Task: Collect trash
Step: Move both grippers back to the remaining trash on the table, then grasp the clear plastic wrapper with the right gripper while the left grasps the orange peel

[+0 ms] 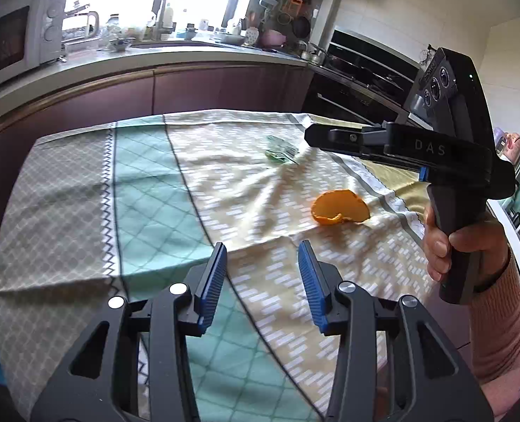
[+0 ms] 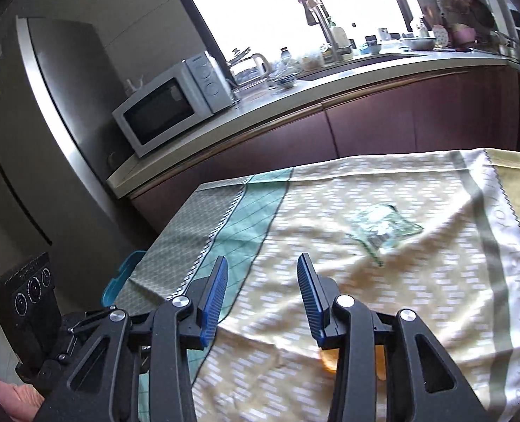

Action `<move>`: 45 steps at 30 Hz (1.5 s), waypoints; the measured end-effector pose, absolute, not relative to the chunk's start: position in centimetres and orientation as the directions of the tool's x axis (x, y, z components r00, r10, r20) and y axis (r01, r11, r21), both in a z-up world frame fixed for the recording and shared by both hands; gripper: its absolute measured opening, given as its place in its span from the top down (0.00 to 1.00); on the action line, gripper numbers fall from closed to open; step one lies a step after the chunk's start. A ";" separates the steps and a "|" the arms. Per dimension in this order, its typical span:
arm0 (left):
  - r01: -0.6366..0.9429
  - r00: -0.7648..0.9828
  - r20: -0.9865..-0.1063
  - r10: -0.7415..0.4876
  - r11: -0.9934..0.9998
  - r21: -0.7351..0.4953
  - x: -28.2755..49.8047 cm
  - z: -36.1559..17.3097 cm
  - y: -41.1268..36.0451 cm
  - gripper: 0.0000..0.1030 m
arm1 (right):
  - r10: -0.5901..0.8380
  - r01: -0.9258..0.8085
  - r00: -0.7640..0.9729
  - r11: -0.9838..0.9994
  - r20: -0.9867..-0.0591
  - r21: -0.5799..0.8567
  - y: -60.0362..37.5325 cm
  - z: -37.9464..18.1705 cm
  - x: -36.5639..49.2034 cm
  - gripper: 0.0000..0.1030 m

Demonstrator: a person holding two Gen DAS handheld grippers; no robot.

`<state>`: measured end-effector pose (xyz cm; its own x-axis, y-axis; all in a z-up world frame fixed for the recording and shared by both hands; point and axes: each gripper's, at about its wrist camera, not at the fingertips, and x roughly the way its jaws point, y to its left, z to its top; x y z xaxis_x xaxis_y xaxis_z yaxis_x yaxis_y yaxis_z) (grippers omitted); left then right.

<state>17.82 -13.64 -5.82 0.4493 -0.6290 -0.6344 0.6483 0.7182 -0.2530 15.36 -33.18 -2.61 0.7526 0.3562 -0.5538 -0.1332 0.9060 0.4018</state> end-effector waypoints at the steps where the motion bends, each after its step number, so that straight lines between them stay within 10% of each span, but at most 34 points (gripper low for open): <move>1: 0.659 0.432 -0.638 -0.637 0.706 -0.258 18.0 -6.0 -14.6 0.60 | 0.345 -0.117 0.759 0.907 -0.553 0.405 -34.1 -2.8 15.3 0.61; 31: 0.736 0.290 -0.759 -0.583 0.642 -0.212 23.8 -9.6 -28.0 0.63 | 0.341 -0.012 0.708 0.881 -0.619 0.473 -40.4 -8.1 20.5 0.53; 36: 0.748 0.253 -0.771 -0.585 0.624 -0.227 24.0 -10.2 -28.4 0.87 | 0.342 -0.007 0.693 0.884 -0.635 0.468 -40.3 -8.7 21.8 0.52; 45: 0.743 0.240 -0.758 -0.606 0.617 -0.258 23.7 -10.2 -27.5 0.94 | 0.367 0.002 0.670 0.868 -0.645 0.496 -40.5 -9.7 23.3 0.62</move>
<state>23.70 -27.54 -10.16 0.2401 -0.6061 -0.7582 0.7430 0.6174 -0.2583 23.35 -40.49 -9.68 0.6704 0.3670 -0.6449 0.0022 0.8681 0.4963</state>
